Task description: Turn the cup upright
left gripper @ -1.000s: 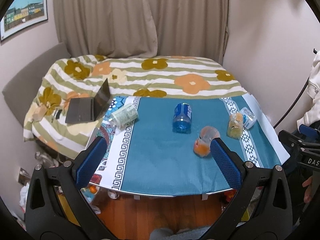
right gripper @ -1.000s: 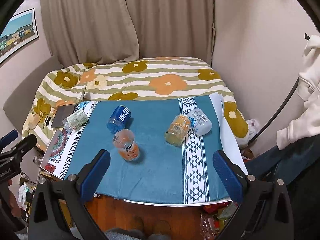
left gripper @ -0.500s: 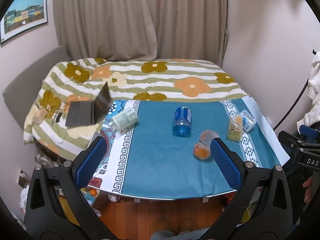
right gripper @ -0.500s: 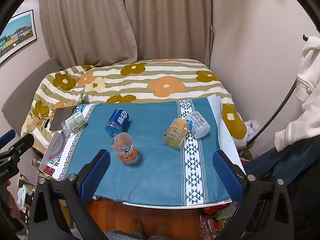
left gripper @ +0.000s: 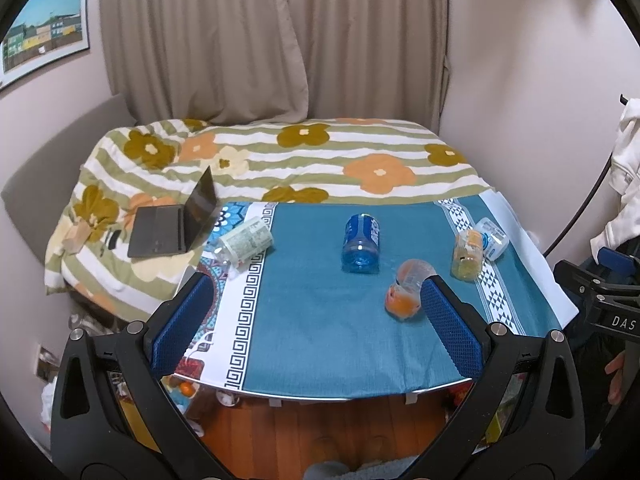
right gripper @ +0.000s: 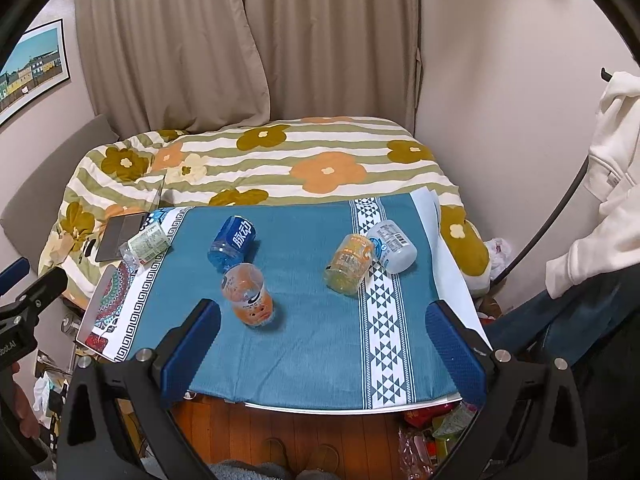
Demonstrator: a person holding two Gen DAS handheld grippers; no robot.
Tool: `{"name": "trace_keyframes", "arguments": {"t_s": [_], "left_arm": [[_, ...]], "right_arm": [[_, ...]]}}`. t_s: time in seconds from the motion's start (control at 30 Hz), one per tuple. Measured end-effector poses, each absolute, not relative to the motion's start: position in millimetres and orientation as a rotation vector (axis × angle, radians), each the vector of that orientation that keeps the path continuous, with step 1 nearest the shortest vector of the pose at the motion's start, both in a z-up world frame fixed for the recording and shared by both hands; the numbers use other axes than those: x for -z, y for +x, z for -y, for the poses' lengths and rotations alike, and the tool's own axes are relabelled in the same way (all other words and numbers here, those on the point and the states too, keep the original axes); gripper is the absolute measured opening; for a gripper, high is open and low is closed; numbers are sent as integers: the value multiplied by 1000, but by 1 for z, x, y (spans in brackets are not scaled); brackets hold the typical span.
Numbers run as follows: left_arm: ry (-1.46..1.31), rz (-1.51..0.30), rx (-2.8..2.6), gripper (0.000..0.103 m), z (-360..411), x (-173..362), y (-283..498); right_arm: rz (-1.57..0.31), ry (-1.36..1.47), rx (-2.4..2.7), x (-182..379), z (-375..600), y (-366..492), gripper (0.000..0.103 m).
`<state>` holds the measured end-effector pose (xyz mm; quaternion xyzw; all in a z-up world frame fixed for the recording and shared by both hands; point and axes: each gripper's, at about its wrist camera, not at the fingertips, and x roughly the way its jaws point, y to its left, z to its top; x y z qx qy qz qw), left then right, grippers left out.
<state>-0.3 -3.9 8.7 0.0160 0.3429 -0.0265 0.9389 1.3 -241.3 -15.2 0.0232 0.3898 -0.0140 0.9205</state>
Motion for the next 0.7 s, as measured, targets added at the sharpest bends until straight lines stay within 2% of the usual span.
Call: {"name": "trace_keyframes", "arguments": {"t_s": [0.7], "left_arm": [[47,-696,62,103,6,-8,1]], "right_arm": [[-801,51,47,16,241,0,102]]}}
